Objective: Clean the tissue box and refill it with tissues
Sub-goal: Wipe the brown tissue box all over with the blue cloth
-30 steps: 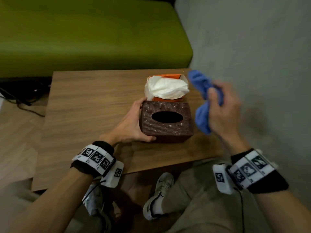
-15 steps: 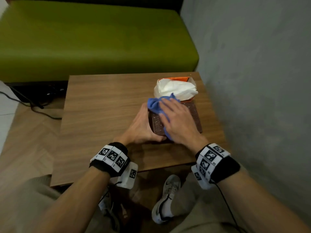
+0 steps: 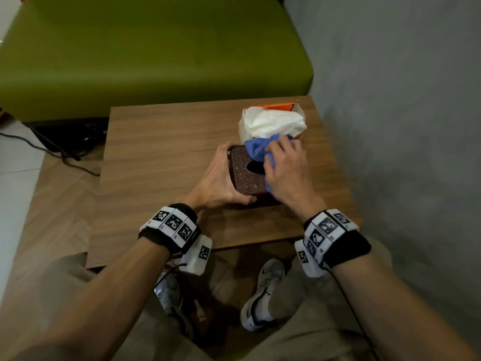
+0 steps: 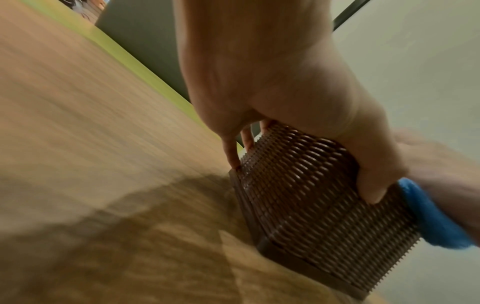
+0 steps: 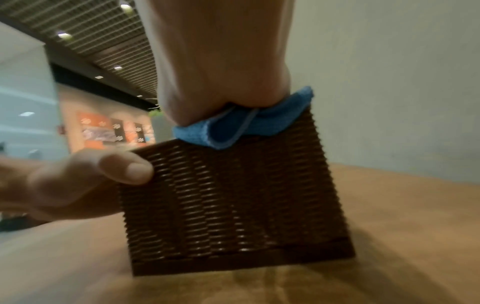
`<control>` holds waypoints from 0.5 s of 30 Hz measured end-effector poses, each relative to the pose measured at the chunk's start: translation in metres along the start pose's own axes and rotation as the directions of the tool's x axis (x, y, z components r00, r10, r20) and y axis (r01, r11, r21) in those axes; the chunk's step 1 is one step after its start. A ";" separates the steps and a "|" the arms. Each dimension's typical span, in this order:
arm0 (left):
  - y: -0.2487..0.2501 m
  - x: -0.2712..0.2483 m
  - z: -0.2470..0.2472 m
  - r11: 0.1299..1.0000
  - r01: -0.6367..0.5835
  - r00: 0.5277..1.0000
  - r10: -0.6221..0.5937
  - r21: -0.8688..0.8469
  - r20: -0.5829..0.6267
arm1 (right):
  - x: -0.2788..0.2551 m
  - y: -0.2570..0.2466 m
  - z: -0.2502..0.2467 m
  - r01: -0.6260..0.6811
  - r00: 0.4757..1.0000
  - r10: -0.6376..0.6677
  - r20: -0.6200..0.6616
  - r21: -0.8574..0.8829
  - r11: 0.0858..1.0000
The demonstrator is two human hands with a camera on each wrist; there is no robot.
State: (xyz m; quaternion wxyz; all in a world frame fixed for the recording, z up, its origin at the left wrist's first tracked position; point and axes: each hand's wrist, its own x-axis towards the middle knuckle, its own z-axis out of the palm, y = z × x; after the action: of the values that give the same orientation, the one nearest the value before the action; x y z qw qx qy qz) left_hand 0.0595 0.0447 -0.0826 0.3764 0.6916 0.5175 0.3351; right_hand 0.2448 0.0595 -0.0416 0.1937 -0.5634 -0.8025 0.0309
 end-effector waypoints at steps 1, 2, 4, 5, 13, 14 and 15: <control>0.001 0.000 0.000 1.000 -0.001 1.000 0.001 0.006 0.005 | -0.001 -0.005 0.001 0.013 1.000 -0.013 0.005 0.015 1.000; 0.001 -0.001 -0.001 1.000 -0.013 1.000 0.013 0.012 0.021 | -0.002 -0.014 0.003 0.069 0.997 -0.071 0.035 0.048 0.996; 0.002 -0.004 -0.001 0.997 -0.059 0.996 0.056 0.049 0.063 | -0.005 -0.029 0.007 0.219 0.967 -0.235 0.093 0.157 0.963; 0.001 -0.005 0.000 0.995 -0.074 0.995 0.069 0.062 0.073 | -0.004 -0.029 0.007 0.246 0.957 -0.271 0.100 0.211 0.946; 0.000 -0.008 0.004 0.999 -0.007 1.000 0.008 0.036 -0.021 | 0.000 -0.012 0.002 0.048 0.998 -0.051 0.028 0.088 0.995; 0.000 -0.010 0.005 0.998 -0.028 0.999 0.029 0.059 -0.015 | -0.002 -0.026 0.005 0.128 0.988 -0.136 0.066 0.112 0.985; -0.002 -0.012 0.007 0.995 -0.043 0.999 0.044 0.093 -0.006 | -0.005 -0.034 0.007 0.194 0.974 -0.208 0.090 0.143 0.971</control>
State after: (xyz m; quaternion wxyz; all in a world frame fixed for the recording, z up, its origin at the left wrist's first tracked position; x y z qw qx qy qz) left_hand 0.0612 0.0326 -0.0887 0.3345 0.7180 0.5189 0.3214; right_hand 0.2131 0.0442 -0.0404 0.1911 -0.4626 -0.8606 0.0941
